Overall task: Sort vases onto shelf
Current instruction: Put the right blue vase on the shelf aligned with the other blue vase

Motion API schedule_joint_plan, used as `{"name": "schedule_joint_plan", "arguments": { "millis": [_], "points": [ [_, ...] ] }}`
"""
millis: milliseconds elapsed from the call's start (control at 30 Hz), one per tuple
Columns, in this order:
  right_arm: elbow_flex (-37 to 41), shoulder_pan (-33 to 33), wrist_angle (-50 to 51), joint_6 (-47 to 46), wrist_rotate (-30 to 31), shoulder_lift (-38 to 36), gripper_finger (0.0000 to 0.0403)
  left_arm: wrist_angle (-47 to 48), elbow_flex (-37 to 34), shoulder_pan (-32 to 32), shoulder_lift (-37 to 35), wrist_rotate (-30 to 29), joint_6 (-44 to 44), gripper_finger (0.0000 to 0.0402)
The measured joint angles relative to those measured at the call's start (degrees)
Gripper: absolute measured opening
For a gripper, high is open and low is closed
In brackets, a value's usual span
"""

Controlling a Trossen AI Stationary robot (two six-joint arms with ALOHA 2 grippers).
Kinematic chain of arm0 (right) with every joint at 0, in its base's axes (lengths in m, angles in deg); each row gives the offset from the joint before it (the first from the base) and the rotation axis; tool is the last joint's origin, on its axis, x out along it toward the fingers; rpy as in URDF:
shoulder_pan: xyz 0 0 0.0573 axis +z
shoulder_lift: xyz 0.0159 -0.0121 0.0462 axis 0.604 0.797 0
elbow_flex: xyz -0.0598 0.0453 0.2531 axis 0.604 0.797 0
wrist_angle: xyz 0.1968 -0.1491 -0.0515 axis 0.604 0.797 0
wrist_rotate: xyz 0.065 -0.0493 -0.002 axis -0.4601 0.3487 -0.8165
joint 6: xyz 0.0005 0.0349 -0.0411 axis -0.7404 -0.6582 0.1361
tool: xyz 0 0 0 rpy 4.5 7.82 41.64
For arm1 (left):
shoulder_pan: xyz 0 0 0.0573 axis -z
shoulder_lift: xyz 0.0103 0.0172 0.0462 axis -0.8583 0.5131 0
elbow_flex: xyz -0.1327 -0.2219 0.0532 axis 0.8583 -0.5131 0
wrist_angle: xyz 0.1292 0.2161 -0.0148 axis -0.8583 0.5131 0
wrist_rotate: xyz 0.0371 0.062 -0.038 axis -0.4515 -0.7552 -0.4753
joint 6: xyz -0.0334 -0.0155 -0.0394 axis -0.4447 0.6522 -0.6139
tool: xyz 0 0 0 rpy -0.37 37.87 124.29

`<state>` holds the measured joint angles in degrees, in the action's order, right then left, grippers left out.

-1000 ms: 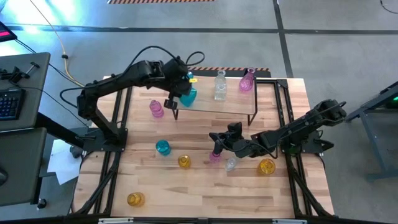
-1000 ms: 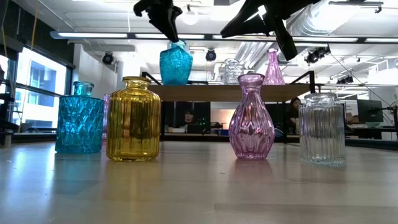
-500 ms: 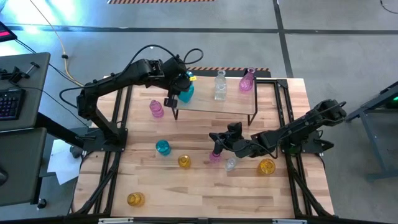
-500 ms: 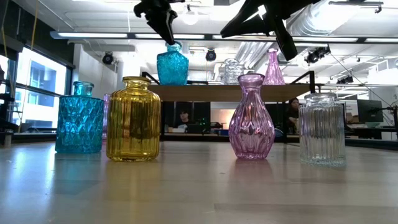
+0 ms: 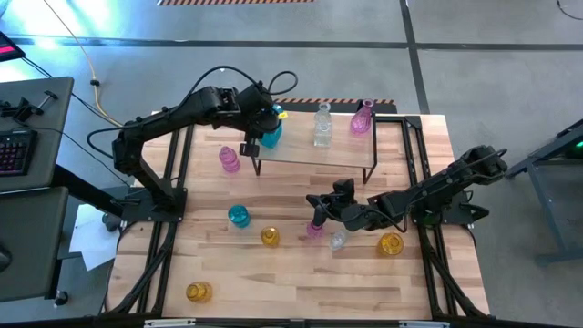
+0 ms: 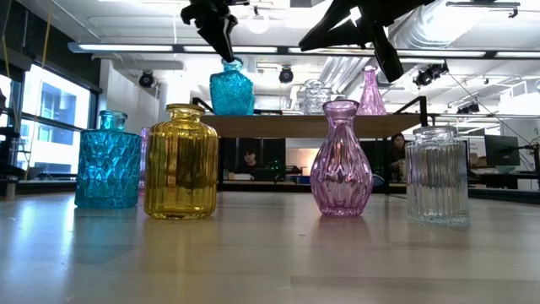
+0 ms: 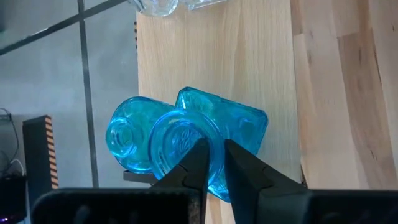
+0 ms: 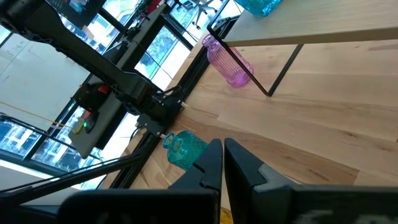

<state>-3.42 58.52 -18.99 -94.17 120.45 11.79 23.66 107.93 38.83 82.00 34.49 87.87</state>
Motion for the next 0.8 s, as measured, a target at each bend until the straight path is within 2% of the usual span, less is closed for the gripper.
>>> {"name": "schedule_joint_plan", "arguments": {
  "millis": [333,800],
  "points": [
    [0.00,0.00,-0.02,-0.04,0.01,-0.01,0.0000,0.23,-0.08,0.00,-0.04,-0.31,-0.95,0.0052],
    [0.00,0.00,-0.39,0.09,0.03,-0.01,0.0000,-0.85,0.10,-0.09,-2.22,-1.15,-1.06,0.0105]
  ]
}}
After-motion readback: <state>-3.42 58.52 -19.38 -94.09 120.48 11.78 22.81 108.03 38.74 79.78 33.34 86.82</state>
